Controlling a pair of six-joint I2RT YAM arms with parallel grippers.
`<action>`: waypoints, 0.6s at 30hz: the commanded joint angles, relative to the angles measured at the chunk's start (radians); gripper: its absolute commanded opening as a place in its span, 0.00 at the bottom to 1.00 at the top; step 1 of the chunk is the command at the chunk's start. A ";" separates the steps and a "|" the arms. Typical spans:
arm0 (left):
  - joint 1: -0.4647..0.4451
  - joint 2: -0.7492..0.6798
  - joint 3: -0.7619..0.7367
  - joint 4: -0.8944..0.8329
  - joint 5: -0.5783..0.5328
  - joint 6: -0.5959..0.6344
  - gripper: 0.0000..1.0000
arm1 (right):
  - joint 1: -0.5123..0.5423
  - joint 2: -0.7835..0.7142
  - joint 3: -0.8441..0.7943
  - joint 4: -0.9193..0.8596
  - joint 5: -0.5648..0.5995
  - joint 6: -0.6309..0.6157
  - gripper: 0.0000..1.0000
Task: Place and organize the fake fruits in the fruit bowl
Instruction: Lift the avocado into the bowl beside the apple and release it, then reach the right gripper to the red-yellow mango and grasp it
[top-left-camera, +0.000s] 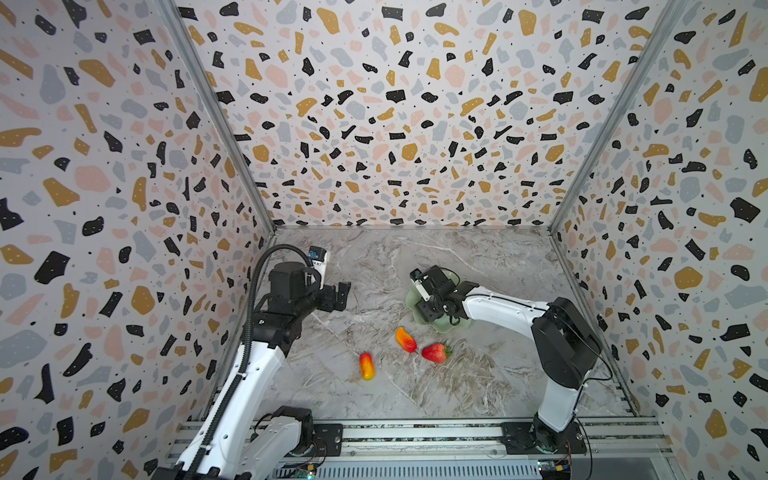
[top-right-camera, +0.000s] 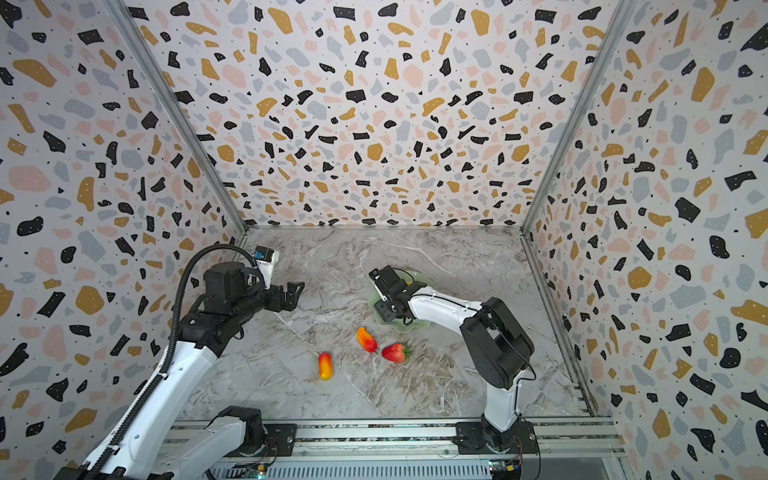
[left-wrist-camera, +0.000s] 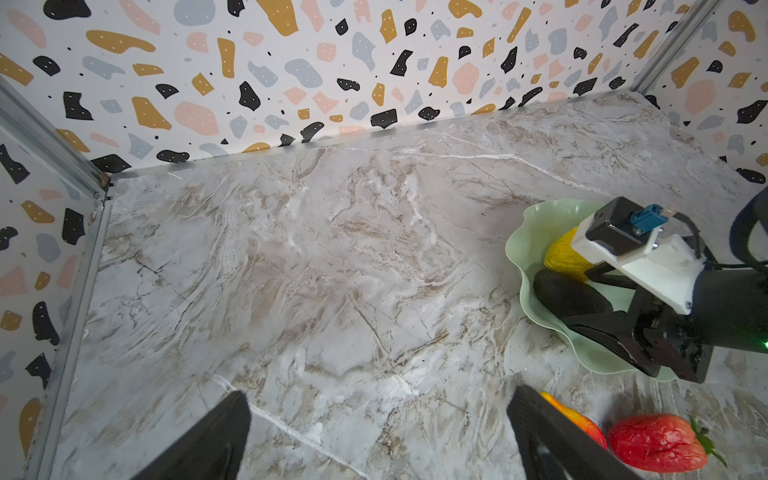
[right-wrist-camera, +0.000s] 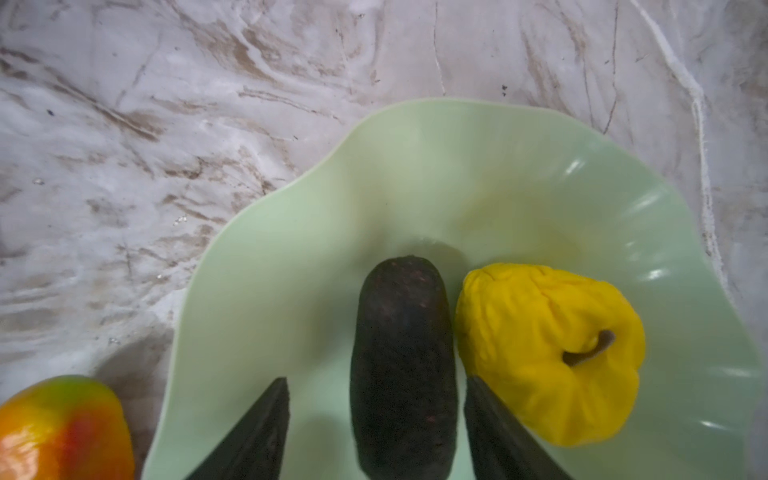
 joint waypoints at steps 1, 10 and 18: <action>0.004 -0.002 -0.011 0.037 0.011 0.003 1.00 | 0.016 -0.107 0.052 -0.056 0.026 -0.023 0.81; 0.004 0.001 -0.008 0.036 0.018 0.003 1.00 | 0.079 -0.428 -0.091 -0.200 -0.107 -0.059 0.99; 0.004 0.008 -0.005 0.037 0.034 -0.001 1.00 | 0.188 -0.514 -0.198 -0.180 -0.211 -0.002 0.99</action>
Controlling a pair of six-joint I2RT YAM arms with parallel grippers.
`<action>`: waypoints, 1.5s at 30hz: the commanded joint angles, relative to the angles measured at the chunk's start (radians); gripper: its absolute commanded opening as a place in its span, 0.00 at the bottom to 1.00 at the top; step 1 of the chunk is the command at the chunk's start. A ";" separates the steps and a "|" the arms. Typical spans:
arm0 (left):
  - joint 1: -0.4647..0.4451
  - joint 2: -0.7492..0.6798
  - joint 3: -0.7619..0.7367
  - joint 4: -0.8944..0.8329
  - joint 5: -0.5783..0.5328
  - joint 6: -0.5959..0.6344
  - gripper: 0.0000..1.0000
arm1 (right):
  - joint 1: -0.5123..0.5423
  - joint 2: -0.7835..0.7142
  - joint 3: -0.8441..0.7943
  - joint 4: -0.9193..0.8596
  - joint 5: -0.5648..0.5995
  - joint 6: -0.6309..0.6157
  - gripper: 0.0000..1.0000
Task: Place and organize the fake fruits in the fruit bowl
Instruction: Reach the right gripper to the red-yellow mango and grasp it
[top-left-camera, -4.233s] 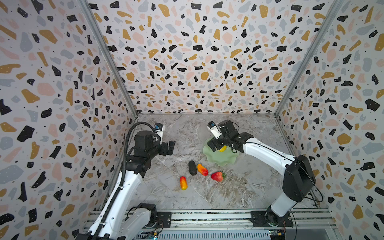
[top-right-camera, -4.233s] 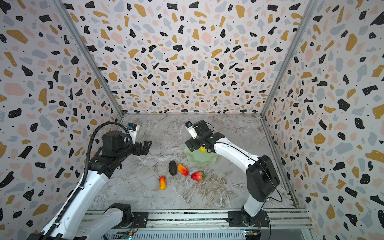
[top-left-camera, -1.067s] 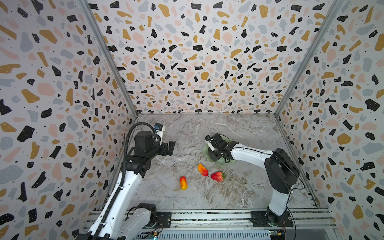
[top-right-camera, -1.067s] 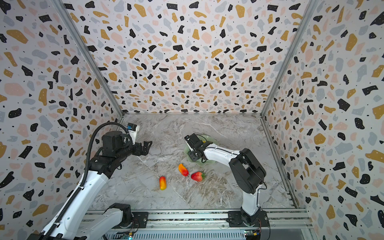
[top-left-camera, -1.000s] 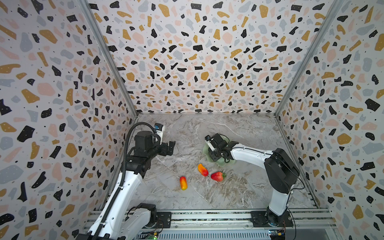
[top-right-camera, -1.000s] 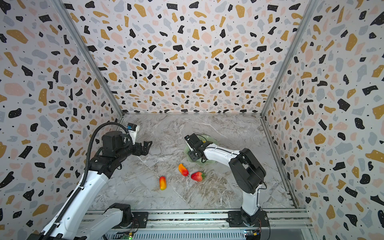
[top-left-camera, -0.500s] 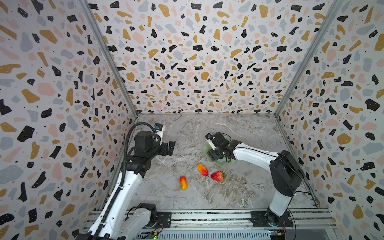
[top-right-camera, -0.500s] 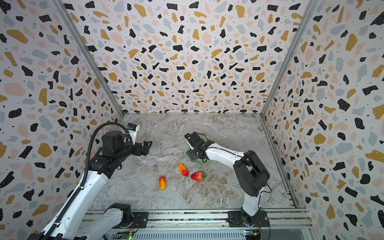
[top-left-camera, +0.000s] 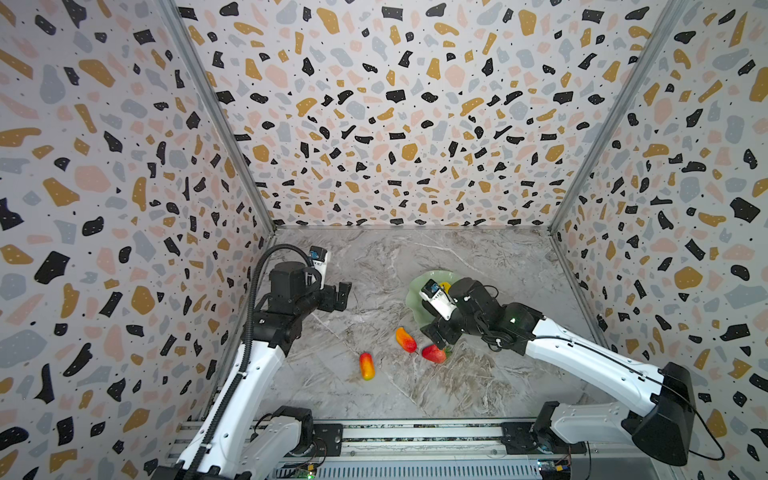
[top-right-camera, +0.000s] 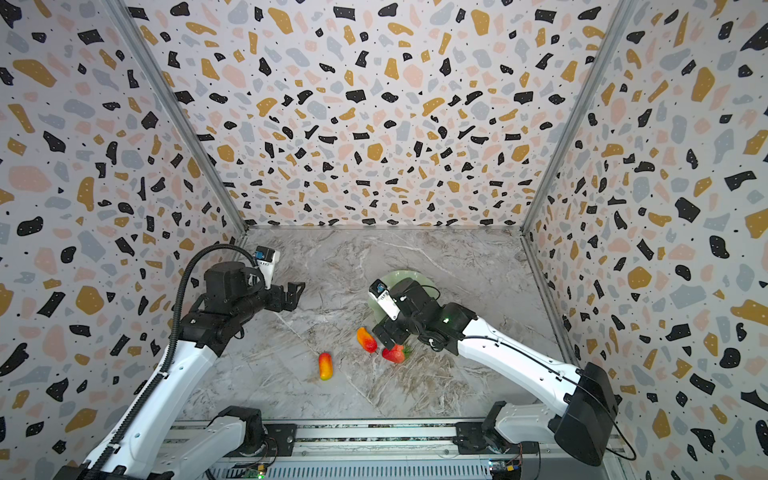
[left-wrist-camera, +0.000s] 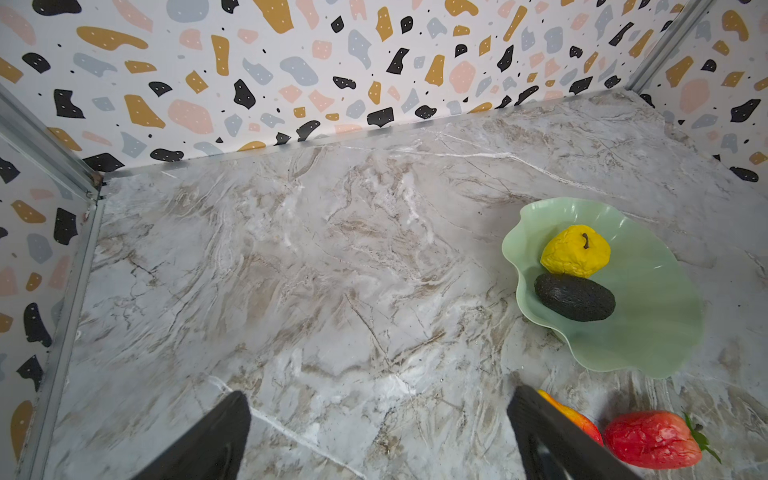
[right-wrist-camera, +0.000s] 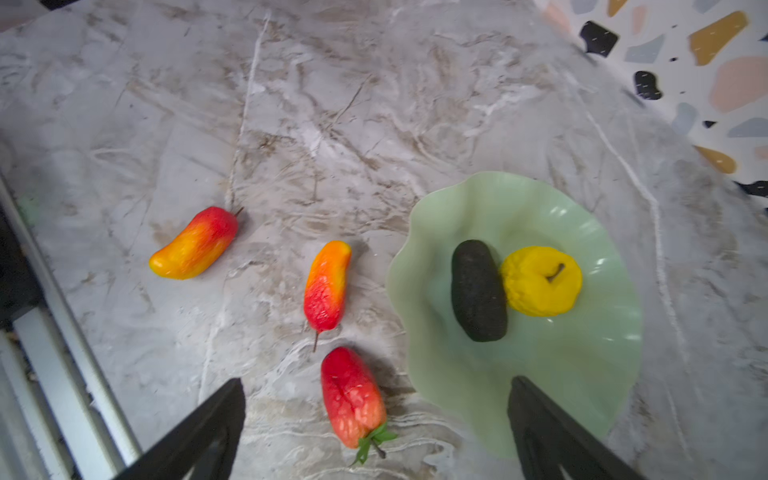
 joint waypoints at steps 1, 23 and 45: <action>0.004 0.000 -0.006 0.037 0.021 0.000 1.00 | 0.043 0.038 -0.007 -0.032 -0.050 0.040 0.99; 0.005 -0.019 -0.011 0.040 0.016 0.000 1.00 | 0.118 0.421 0.120 0.113 -0.020 0.149 0.84; 0.004 -0.016 -0.014 0.039 0.012 -0.001 1.00 | 0.086 0.580 0.183 0.159 -0.006 0.150 0.71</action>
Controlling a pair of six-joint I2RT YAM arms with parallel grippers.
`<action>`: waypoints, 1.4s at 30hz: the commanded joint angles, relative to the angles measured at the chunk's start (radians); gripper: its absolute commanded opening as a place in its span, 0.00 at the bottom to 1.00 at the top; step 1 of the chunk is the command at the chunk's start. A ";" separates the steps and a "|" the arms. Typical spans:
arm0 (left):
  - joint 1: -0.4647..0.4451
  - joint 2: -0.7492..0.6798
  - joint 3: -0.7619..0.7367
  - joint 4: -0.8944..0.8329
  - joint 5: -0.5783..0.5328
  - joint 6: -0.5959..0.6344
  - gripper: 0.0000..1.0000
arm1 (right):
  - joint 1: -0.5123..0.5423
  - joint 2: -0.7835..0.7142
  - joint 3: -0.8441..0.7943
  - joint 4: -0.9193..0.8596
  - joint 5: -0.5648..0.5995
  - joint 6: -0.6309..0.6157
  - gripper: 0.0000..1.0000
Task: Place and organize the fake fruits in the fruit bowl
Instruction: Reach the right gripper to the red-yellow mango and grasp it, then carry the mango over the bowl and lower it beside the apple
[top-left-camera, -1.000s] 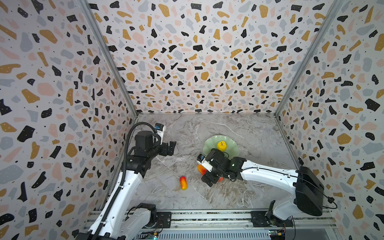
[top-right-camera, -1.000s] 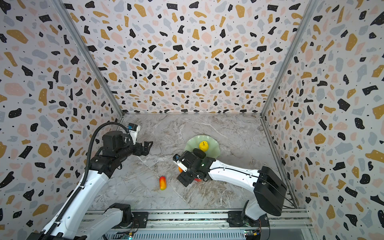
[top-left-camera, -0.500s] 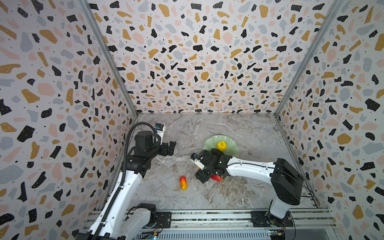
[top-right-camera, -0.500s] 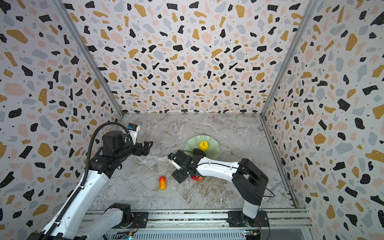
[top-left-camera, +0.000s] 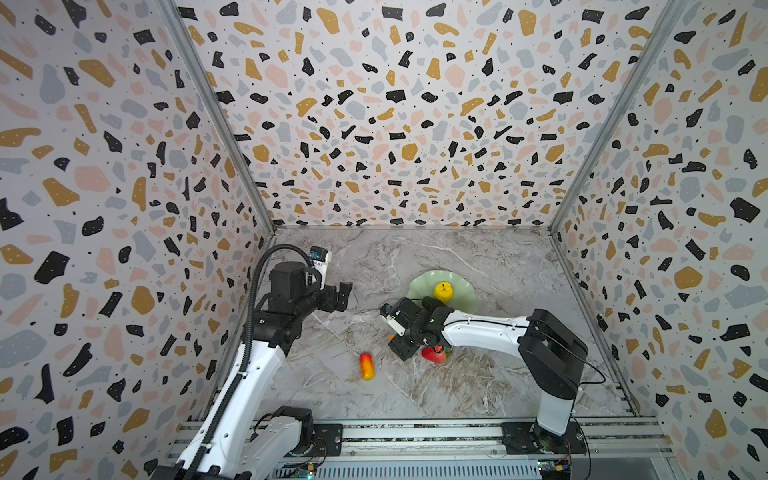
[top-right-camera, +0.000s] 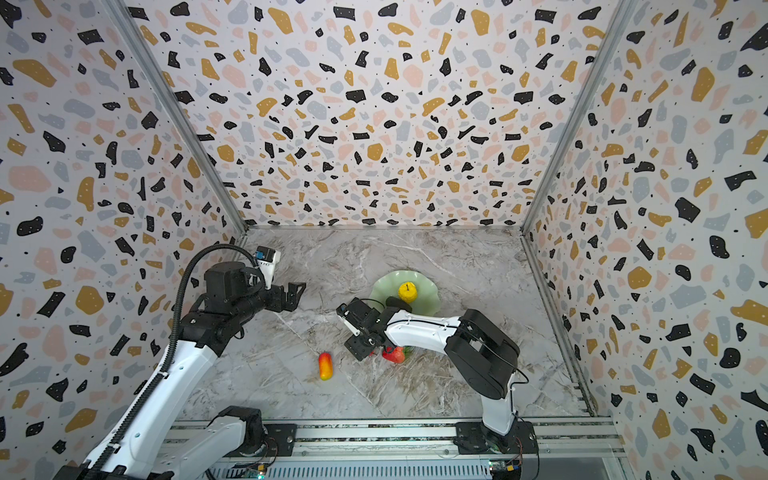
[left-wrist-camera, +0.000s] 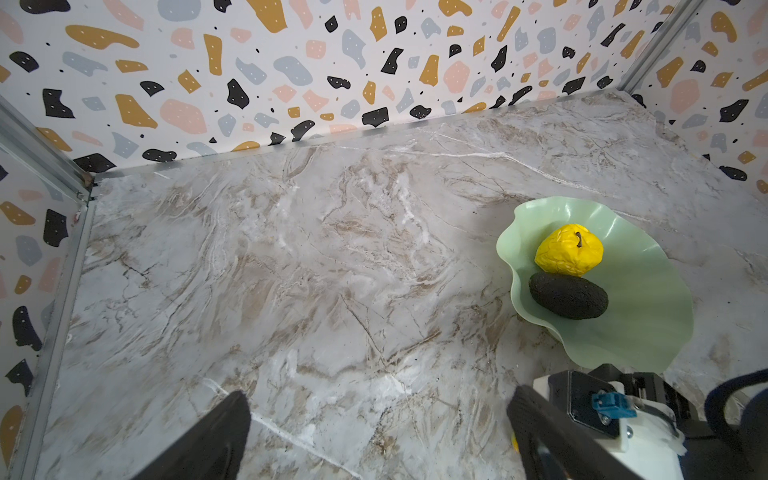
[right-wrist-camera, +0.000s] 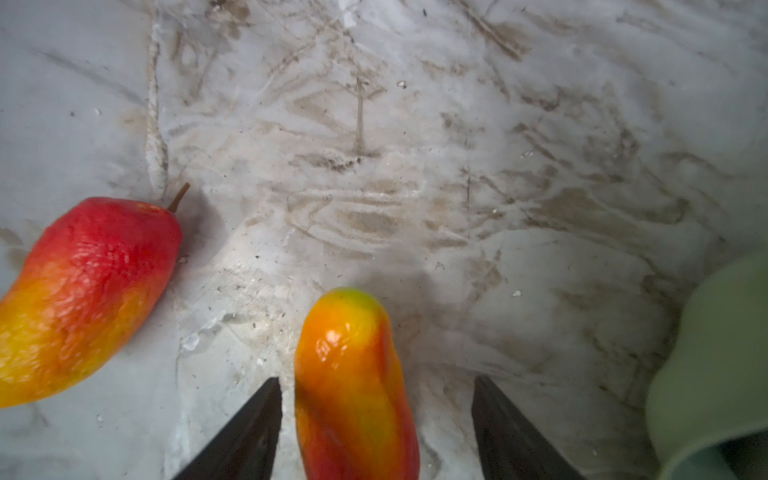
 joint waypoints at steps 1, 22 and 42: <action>0.004 -0.014 -0.014 0.039 0.000 -0.001 1.00 | -0.003 -0.001 0.028 0.006 -0.004 0.004 0.69; 0.004 -0.023 -0.015 0.040 -0.003 0.000 1.00 | -0.009 0.005 0.039 0.003 -0.021 -0.005 0.30; 0.004 -0.024 -0.017 0.039 -0.004 -0.001 1.00 | -0.075 -0.238 0.046 -0.081 0.018 -0.017 0.09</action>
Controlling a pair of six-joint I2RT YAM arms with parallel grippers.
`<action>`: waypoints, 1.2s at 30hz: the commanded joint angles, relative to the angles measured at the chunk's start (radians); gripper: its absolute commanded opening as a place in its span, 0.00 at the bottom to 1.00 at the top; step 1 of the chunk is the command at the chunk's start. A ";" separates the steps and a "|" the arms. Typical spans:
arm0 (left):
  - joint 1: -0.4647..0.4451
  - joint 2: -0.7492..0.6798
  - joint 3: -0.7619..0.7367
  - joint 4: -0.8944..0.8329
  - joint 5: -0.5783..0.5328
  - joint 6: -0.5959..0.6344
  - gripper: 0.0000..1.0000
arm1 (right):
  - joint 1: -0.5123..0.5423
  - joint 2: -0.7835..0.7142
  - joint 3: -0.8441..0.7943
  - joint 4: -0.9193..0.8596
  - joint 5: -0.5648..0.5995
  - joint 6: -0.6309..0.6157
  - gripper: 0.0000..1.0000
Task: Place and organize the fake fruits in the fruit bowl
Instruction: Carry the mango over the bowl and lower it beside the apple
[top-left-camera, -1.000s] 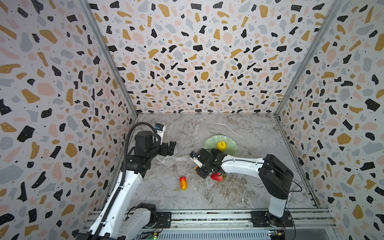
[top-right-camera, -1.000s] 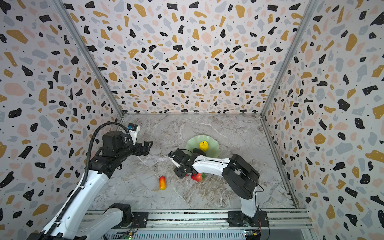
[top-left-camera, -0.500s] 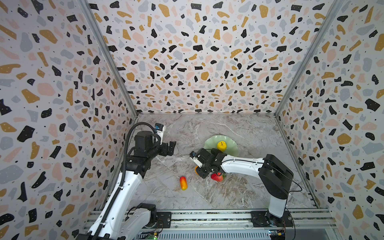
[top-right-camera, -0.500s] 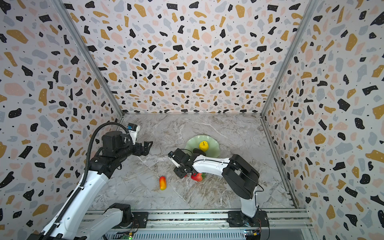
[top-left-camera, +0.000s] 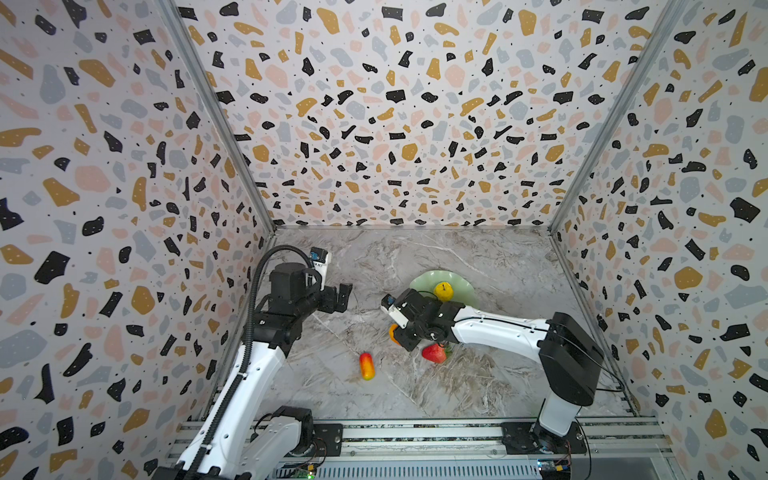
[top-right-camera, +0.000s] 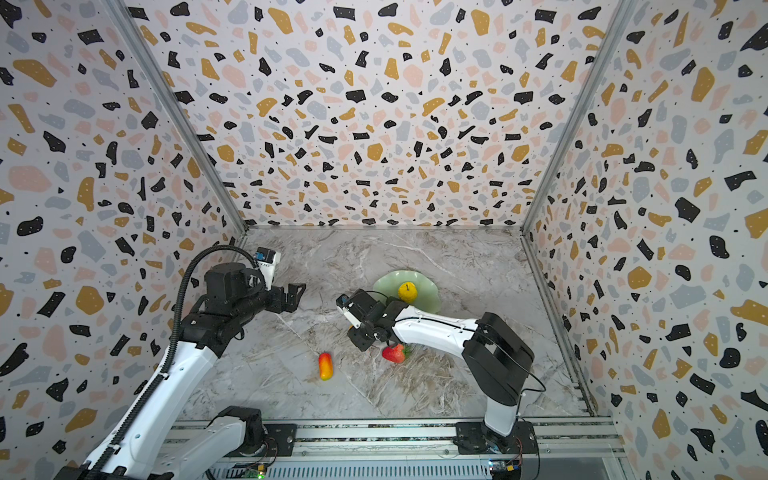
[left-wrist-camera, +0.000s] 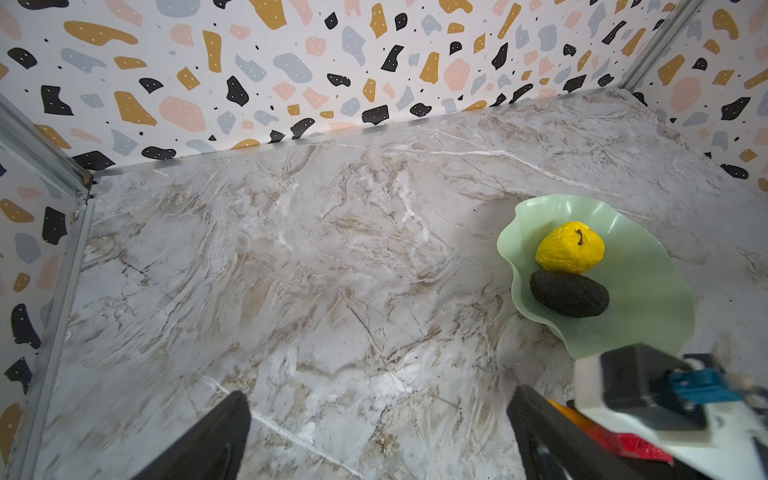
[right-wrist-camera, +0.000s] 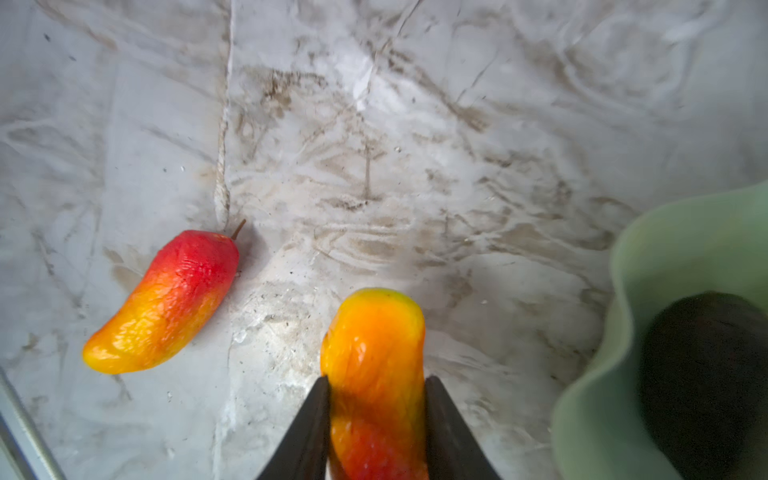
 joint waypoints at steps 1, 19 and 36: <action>0.004 -0.019 -0.006 0.036 -0.003 0.000 1.00 | -0.054 -0.134 0.022 -0.056 0.053 -0.004 0.09; 0.004 -0.011 -0.003 0.036 0.009 -0.001 1.00 | -0.479 -0.321 -0.241 0.123 0.069 0.173 0.08; 0.004 -0.009 -0.006 0.038 0.001 -0.002 1.00 | -0.501 -0.173 -0.250 0.225 0.068 0.197 0.07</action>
